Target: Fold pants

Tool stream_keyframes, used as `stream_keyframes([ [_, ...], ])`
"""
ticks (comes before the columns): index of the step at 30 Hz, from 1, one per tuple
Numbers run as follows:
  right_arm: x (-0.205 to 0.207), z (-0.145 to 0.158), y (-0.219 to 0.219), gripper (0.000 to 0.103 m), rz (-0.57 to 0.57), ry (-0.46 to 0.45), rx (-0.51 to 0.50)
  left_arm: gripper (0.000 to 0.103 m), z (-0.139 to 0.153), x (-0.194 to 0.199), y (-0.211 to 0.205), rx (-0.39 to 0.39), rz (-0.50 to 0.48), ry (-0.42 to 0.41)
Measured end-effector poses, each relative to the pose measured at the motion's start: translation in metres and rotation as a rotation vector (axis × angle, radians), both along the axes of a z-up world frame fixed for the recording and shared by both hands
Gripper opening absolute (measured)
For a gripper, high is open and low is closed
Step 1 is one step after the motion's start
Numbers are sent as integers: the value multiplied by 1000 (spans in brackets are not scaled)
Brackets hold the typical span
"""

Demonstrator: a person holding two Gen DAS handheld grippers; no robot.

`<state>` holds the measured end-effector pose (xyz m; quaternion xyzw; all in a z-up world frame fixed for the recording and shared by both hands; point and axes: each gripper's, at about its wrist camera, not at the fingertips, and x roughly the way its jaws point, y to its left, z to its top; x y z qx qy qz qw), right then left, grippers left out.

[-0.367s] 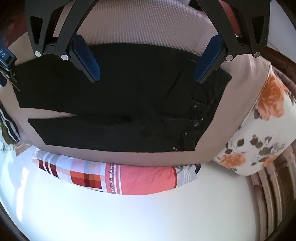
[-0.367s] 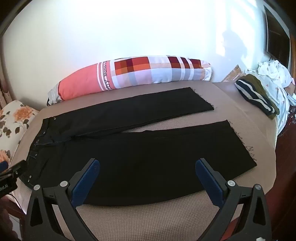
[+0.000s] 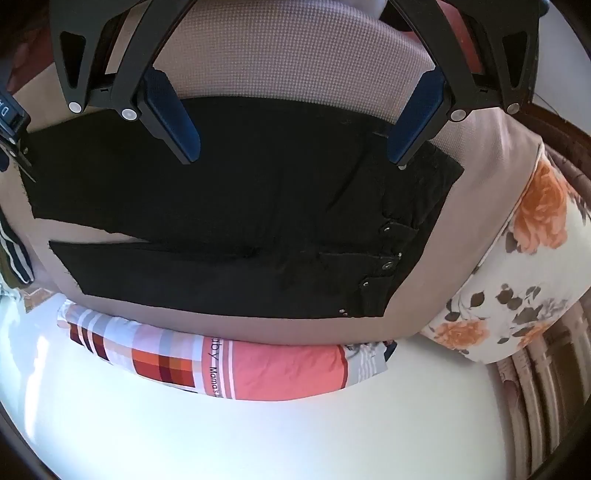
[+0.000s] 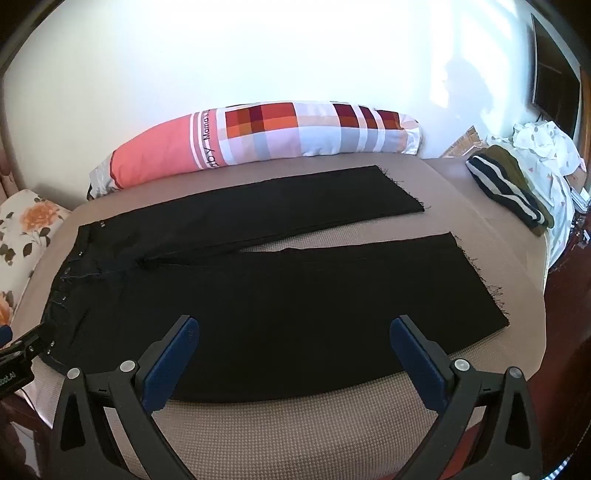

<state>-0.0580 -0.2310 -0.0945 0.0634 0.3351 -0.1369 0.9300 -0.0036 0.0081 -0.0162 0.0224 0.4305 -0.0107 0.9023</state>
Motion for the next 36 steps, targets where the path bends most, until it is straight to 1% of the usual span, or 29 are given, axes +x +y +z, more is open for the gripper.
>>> stream_keyframes([
  [13,6,-1,3,103,9,13,3,101,-8,3,-6,11,-16,29],
  [21,6,-5,5,103,25,16,-1,101,-12,6,-7,2,-13,46],
  [30,5,-4,3,103,23,16,12,101,-14,2,-8,11,-13,43],
  [36,5,1,6,103,29,7,-3,101,-12,-1,-5,3,-12,30],
])
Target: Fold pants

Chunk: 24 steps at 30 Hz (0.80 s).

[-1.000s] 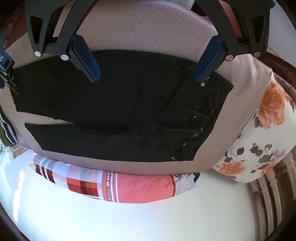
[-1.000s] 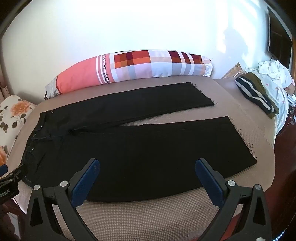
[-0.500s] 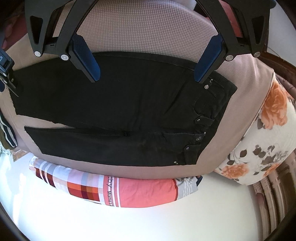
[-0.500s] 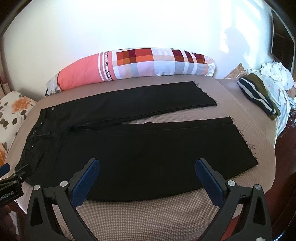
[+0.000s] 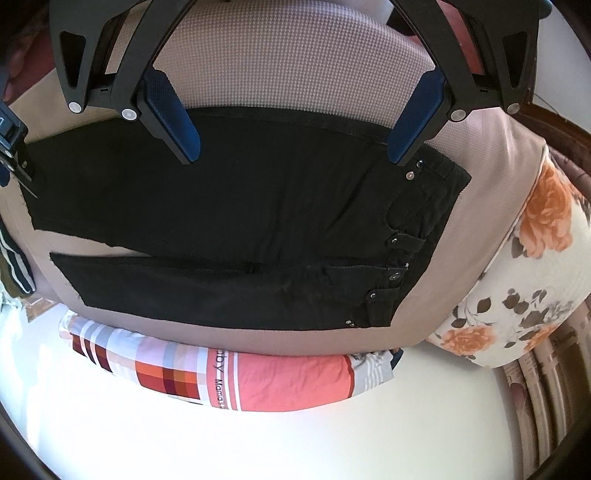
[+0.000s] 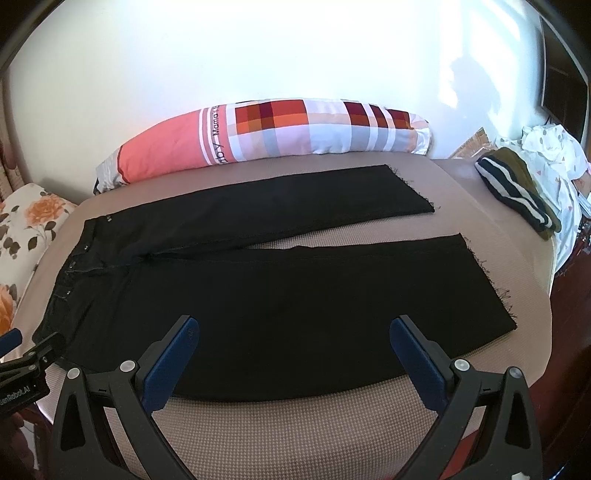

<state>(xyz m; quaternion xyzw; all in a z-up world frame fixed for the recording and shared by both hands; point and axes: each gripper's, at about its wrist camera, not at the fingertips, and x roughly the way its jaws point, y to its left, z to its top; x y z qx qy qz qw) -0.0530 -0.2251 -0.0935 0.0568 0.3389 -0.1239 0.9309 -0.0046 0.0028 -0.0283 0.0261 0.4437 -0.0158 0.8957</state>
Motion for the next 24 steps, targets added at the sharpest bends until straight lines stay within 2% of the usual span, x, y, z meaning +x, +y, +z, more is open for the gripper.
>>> stream_keyframes([
  [24,3,5,-2,103,-12,-10,-9,101,-2,4,0,-7,0,8],
])
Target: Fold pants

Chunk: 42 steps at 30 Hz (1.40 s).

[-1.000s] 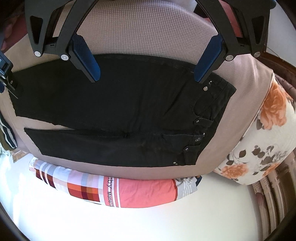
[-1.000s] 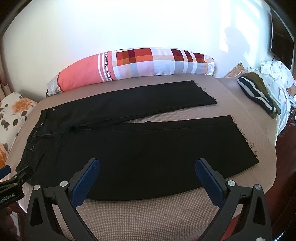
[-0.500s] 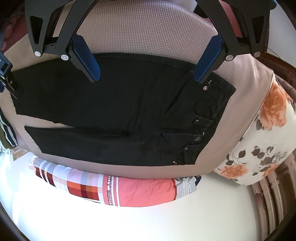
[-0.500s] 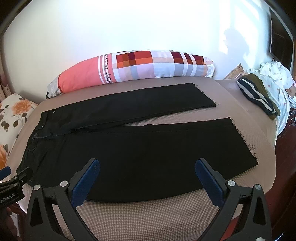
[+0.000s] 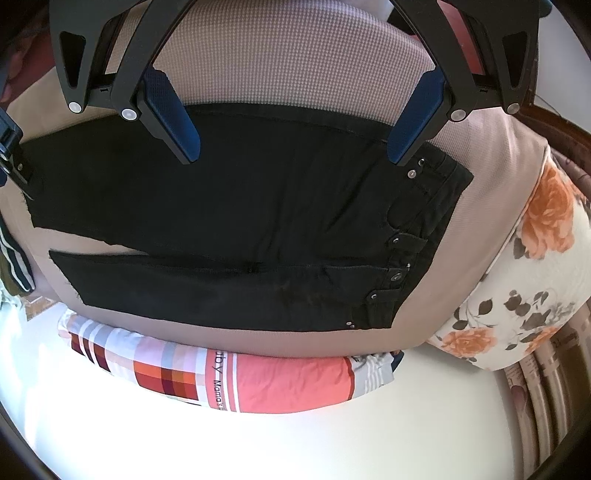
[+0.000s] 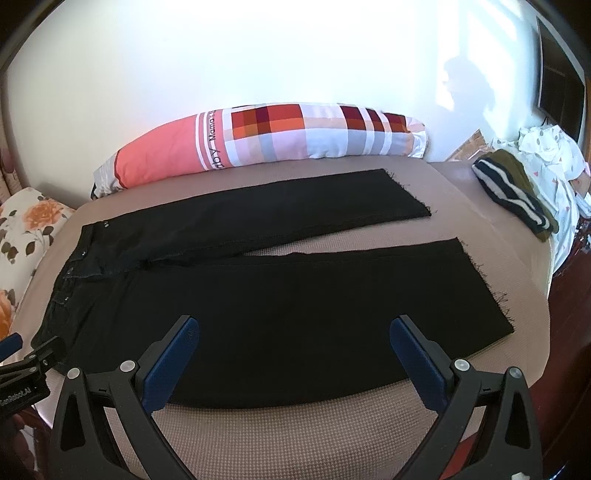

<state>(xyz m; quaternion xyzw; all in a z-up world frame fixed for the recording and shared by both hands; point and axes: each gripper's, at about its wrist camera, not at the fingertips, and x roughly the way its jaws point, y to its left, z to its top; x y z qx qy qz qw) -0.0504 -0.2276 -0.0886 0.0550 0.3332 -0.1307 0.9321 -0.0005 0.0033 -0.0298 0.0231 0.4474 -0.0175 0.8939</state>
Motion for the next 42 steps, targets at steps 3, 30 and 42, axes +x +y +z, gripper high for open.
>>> stream_keyframes([
  [3,3,1,2,103,2,1,-12,101,0,1,1,-8,2,-6],
  [30,12,1,3,103,-11,24,-45,101,-2,15,7,-8,8,-5],
  [42,42,9,-14,103,101,32,110,101,7,71,48,-85,62,-5],
])
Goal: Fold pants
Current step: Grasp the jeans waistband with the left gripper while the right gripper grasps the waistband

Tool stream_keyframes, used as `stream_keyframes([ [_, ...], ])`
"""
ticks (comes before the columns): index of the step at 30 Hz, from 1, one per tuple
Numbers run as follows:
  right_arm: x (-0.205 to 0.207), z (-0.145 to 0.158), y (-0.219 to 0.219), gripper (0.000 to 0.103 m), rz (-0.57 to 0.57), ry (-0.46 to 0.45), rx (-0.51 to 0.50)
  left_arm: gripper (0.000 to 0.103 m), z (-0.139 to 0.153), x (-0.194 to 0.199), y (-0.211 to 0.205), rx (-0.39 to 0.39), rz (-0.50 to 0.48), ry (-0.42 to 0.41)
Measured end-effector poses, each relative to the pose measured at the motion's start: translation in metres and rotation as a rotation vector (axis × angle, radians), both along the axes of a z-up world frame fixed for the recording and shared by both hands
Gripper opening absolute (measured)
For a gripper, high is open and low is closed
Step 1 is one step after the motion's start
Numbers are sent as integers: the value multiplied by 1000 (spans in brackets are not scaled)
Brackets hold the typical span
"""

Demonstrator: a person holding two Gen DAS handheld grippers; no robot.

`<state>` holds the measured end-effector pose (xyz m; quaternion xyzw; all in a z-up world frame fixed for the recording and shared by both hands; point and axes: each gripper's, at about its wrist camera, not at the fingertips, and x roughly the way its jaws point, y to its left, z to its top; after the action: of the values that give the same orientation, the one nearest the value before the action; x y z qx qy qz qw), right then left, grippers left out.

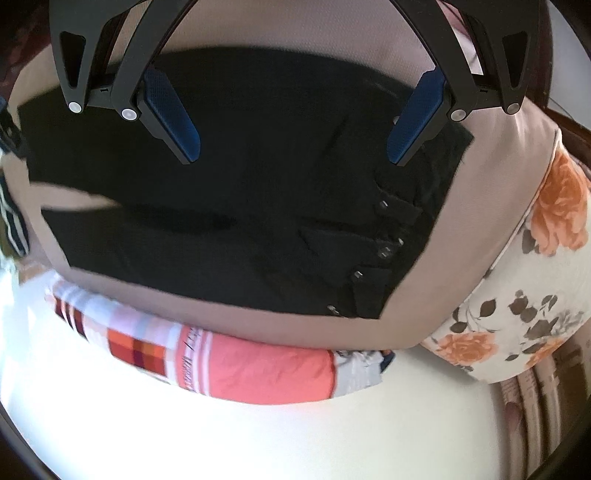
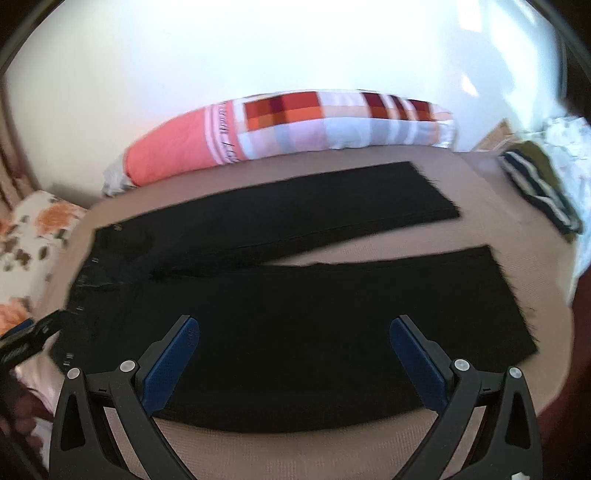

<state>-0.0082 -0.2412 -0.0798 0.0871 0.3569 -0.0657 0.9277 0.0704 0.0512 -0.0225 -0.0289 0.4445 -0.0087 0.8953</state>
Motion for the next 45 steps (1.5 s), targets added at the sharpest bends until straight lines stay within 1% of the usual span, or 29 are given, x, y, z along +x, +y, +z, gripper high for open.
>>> stream_keyframes([
  [1,2,3,-1,103,9,-25,7,101,2,6,7,-10,12,-3],
  [2,3,6,-3,103,14,-69,5,101,4,15,16,-22,27,-4],
  [4,8,10,-3,103,70,-115,-1,101,8,34,34,-37,48,6],
  [6,21,12,-2,103,118,-102,-2,101,12,55,53,-51,56,20],
  [7,27,13,-2,103,140,-93,15,101,13,65,62,-51,61,25],
  [9,44,12,-4,103,177,-52,97,101,15,89,83,-66,66,28],
  [10,52,12,-4,103,188,-48,135,101,14,98,91,-69,64,32],
  [11,55,11,-2,103,186,-49,148,100,13,110,100,-76,70,39],
  [12,62,11,0,103,179,-48,158,100,11,122,111,-107,63,42],
  [13,69,10,3,103,179,-45,164,97,9,131,119,-129,58,46],
  [16,89,6,14,103,178,-27,163,80,-1,163,144,-205,65,67],
  [18,99,2,20,103,180,-13,156,72,-11,183,155,-257,58,86],
  [20,114,-3,27,103,175,2,144,62,-22,205,165,-319,42,108],
  [23,132,-14,35,103,174,46,145,53,-42,235,176,-437,7,157],
  [26,147,-23,44,103,194,65,135,47,-63,263,186,-545,-23,200],
  [30,172,-35,51,103,209,97,127,45,-89,291,198,-621,-11,255],
  [32,184,-40,53,103,213,108,131,44,-98,299,202,-670,-24,267],
  [34,193,-43,54,103,219,114,132,44,-102,306,203,-702,-40,276],
  [36,203,-46,55,103,231,120,132,44,-107,314,201,-718,-68,287],
  [38,212,-49,55,103,236,121,130,44,-113,321,198,-704,-73,302],
  [39,217,-50,55,103,234,115,129,44,-116,324,197,-713,-79,306],
  [43,234,-48,53,103,252,95,141,44,-119,331,190,-813,-150,311],
  [45,241,-48,53,103,260,88,142,44,-118,335,184,-831,-189,305],
])
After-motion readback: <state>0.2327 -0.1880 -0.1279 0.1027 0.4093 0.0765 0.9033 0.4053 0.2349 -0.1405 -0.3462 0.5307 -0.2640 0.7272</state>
